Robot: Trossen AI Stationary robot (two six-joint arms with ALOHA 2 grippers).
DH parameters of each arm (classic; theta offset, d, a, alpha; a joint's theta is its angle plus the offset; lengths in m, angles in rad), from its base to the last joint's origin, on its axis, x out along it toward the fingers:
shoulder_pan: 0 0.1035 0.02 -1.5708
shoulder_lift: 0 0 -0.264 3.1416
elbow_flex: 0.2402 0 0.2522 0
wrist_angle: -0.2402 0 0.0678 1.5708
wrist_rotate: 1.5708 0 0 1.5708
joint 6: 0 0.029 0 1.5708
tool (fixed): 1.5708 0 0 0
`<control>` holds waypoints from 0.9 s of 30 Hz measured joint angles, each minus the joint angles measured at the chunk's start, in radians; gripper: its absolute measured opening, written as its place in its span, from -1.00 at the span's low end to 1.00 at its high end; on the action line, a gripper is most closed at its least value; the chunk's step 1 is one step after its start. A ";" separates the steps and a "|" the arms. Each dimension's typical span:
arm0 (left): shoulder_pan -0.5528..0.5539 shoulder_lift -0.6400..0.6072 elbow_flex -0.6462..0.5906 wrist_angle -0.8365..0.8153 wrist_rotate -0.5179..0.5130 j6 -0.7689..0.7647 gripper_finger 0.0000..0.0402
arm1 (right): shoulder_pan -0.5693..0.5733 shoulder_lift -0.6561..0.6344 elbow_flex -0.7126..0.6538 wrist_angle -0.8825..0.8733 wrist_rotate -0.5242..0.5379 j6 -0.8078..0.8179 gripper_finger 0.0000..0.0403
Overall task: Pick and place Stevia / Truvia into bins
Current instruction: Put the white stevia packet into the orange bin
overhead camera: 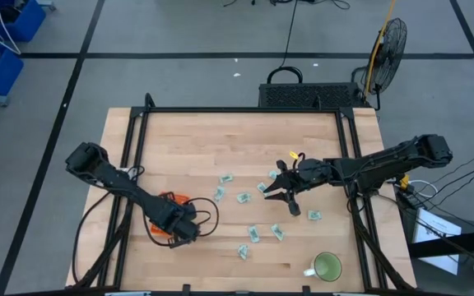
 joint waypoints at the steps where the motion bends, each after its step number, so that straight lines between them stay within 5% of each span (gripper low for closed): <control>1: 0.000 0.000 0.000 0.001 0.000 0.002 -0.59 | 0.000 0.000 0.000 0.000 0.000 0.000 -0.56; 12: 0.102 -0.001 0.121 -0.108 0.051 0.135 -0.56 | 0.000 0.000 0.000 0.041 0.000 -0.049 -0.56; 17: 0.162 -0.002 0.208 -0.123 -0.169 0.334 -0.56 | -0.009 0.000 0.000 0.041 0.000 -0.050 -0.56; 20: 0.215 -0.002 0.219 -0.025 -0.327 0.436 -0.56 | -0.022 0.000 0.000 0.045 0.000 -0.052 -0.56; 27: 0.398 -0.002 0.131 0.369 -0.237 0.376 -0.56 | -0.035 0.000 0.000 0.044 0.000 -0.050 -0.56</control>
